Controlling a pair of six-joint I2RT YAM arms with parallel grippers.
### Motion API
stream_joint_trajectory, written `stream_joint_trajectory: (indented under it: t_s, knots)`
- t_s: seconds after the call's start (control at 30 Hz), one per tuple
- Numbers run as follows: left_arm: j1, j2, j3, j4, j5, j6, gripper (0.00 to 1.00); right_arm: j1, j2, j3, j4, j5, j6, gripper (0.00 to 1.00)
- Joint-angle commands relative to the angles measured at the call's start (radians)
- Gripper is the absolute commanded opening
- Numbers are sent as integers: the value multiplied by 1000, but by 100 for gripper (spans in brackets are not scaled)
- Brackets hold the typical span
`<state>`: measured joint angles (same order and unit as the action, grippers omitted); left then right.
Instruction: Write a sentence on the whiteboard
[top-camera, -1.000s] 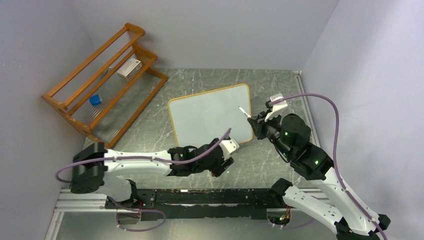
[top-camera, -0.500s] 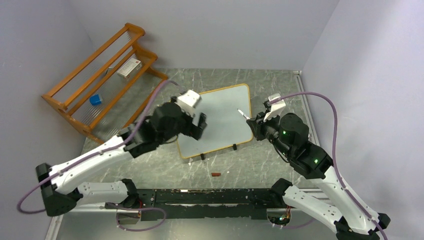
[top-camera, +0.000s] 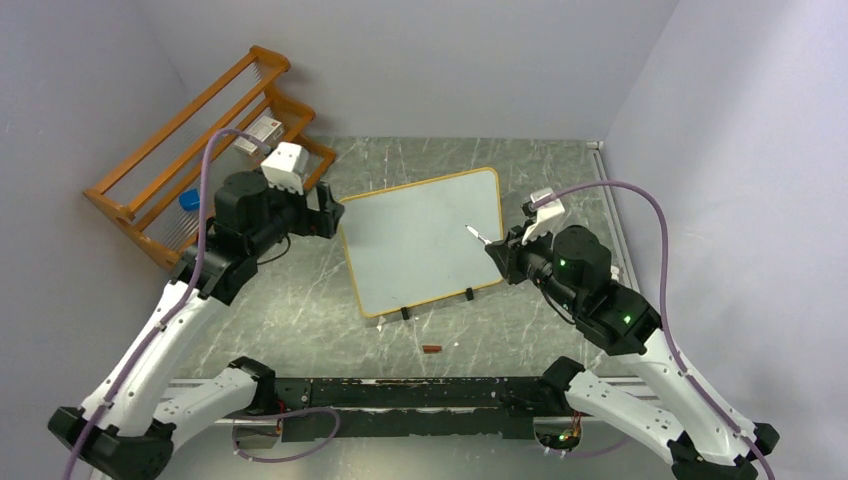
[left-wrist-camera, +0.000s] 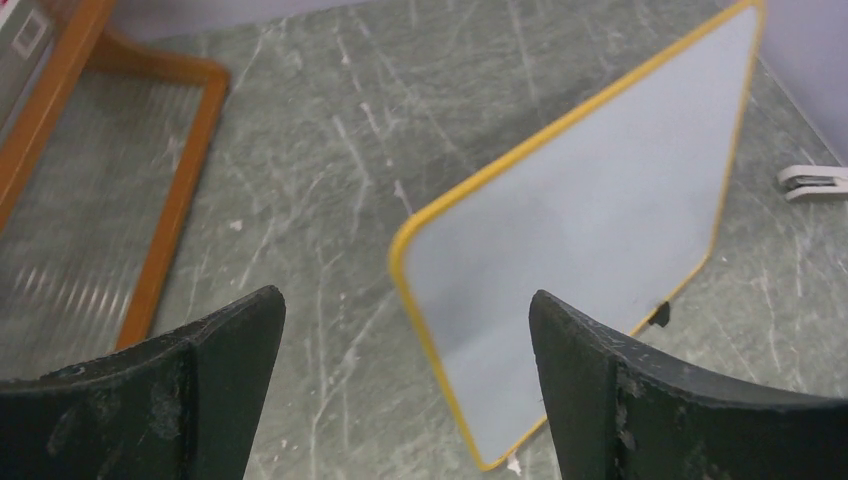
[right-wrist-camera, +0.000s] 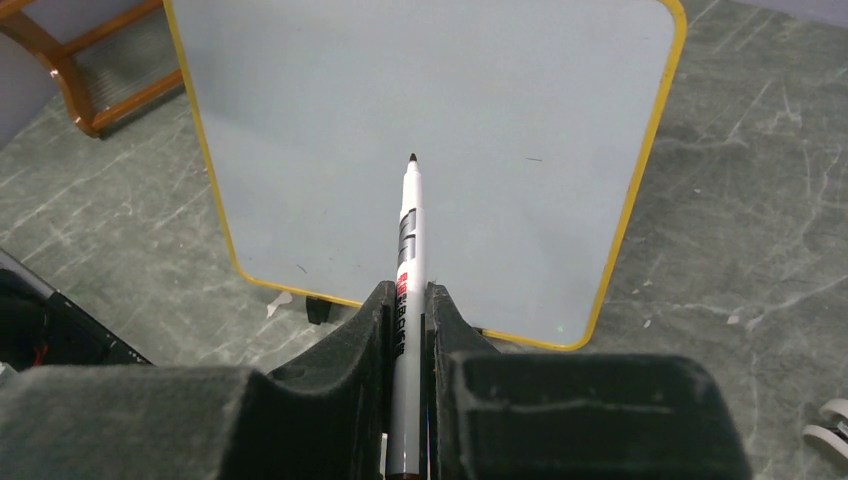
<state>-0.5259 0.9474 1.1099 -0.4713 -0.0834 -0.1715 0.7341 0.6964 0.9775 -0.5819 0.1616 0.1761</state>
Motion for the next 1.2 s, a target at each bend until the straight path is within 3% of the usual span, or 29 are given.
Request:
stream_joint_trajectory:
  t_s: [0.0, 0.17, 0.4, 0.7, 0.77, 0.87, 1.17]
  knots:
    - [219, -12, -46, 39, 294, -2, 94, -2, 2, 21, -15, -30, 14, 0]
    - [417, -8, -99, 112, 603, -25, 93, -2, 16, 62, -23, -67, 0, 0]
    - [477, 106, -201, 382, 990, -115, 87, -2, 38, 69, 30, -149, -49, 0]
    - [478, 297, -101, 335, 972, -17, 83, -1, 89, 19, 143, -239, -56, 0]
    - [478, 347, -76, 345, 1045, -9, 80, -1, 103, 17, 157, -244, -62, 0]
    - [478, 407, -53, 367, 1144, -21, 72, 2, 124, 19, 172, -256, -71, 0]
    - [478, 435, -94, 453, 1252, -66, 42, 13, 182, 23, 220, -285, -88, 0]
